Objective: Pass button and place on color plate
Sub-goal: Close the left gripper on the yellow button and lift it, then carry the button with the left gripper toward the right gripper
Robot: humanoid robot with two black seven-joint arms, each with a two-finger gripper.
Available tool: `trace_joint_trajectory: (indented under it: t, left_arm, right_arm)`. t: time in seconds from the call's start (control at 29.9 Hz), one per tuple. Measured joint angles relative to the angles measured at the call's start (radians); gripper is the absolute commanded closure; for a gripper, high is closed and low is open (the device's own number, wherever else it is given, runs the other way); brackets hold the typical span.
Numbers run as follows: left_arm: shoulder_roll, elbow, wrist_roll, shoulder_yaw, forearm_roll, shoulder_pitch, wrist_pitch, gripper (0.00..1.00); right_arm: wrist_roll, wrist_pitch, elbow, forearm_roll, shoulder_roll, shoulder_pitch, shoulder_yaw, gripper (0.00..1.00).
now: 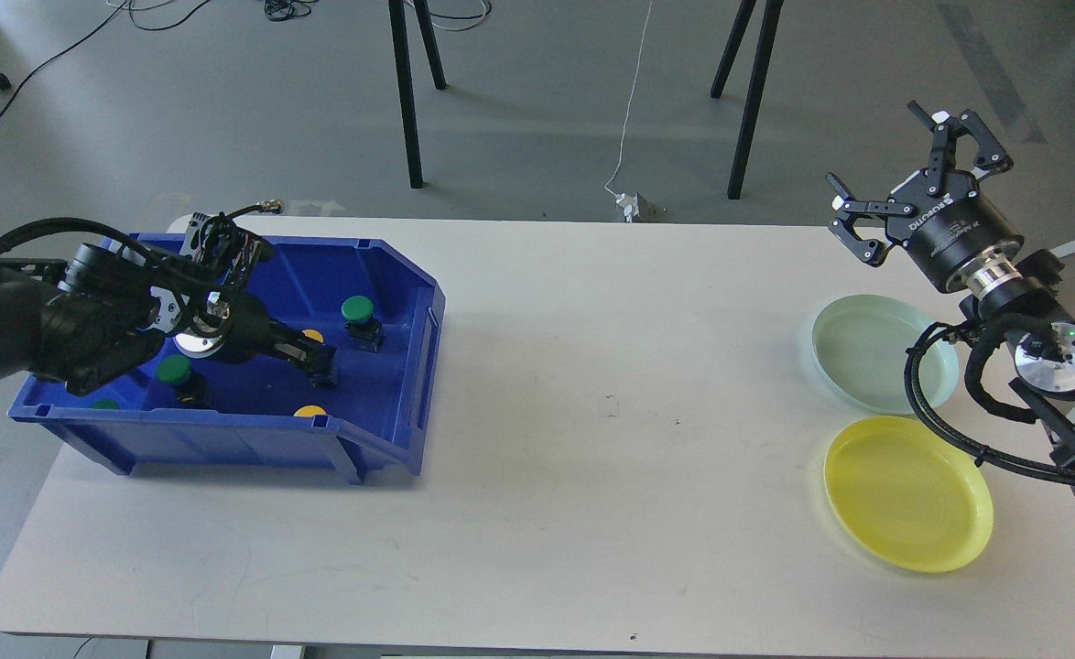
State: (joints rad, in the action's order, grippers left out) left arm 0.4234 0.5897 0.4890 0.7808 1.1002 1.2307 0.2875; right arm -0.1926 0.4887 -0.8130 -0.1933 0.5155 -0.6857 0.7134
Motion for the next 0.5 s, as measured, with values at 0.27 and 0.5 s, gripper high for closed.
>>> trace_joint_trajectory:
  t: [0.27, 0.5]
  left_arm:
    - [0.220, 0.273, 0.000, -0.032, 0.003, 0.186, 0.013, 0.94]
    - [0.534, 0.652, 0.000, -0.307, -0.003, 0.282, 0.040, 0.94]
  right_arm:
    - [0.000, 0.000, 0.002, 0.000, 0.000, 0.000, 0.013, 0.01]
    - [0.000, 0.000, -0.001, 0.000, 0.007, -0.001, 0.014, 0.01]
